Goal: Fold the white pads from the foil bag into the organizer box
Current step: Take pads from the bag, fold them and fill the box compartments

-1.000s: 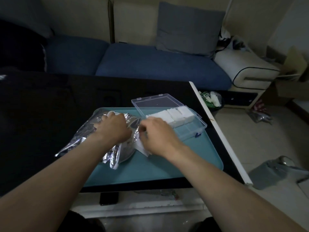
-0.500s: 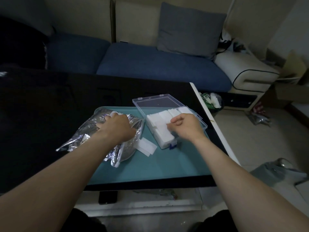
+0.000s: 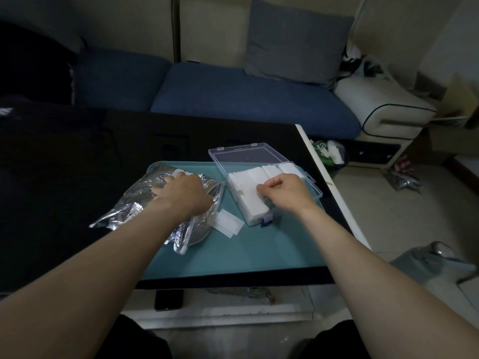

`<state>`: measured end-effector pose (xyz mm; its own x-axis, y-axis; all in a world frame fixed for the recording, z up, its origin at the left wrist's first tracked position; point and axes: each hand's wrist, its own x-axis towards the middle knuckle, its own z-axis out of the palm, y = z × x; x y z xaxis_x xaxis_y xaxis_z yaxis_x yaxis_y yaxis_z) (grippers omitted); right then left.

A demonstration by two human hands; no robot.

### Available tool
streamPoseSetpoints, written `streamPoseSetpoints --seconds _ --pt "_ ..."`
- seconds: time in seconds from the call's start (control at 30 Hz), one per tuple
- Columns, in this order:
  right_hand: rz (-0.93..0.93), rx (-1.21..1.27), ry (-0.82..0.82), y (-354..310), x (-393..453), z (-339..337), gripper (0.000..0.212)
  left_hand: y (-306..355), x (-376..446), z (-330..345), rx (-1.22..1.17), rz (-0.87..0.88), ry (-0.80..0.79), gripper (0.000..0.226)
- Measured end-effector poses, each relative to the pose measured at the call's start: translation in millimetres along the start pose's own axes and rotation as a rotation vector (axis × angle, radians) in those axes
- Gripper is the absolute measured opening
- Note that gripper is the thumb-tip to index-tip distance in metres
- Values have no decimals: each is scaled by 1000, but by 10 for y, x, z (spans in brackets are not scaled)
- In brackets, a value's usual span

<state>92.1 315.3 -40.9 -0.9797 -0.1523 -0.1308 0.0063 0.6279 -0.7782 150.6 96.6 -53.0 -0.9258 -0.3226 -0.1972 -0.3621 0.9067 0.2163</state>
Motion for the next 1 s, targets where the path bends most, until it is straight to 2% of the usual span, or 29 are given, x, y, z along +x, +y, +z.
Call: streamPoseSetpoints --seconds 0.2,0.37,0.6,0.67,0.77,0.8,0.87,0.93,1.0 --pt "5 72 94 -53 7 66 17 -12 28 26 4 2 12 38" --pt "49 237 -34 -99 -44 -86 11 -24 38 29 0 -2 12 48" --pt "-125 -218 -24 -20 -77 58 15 -32 16 3 -14 4 26 40" --pt "-186 -266 50 -78 -106 54 12 -59 16 -18 -19 6 45 29" --pt "-411 -196 131 -303 -255 67 9 -103 13 -65 -24 15 78 27" --pt "-495 -178 77 -388 -333 81 8 -118 17 -69 -31 28 89 28" --pt "-588 -261 -139 -485 -479 178 19 -146 14 -91 -50 52 91 27" --pt "-577 -513 -301 -464 -551 338 35 -164 -11 -126 -61 74 94 22" --pt "-521 -742 -343 -405 -569 492 41 -195 -37 -157 -76 95 101 21"
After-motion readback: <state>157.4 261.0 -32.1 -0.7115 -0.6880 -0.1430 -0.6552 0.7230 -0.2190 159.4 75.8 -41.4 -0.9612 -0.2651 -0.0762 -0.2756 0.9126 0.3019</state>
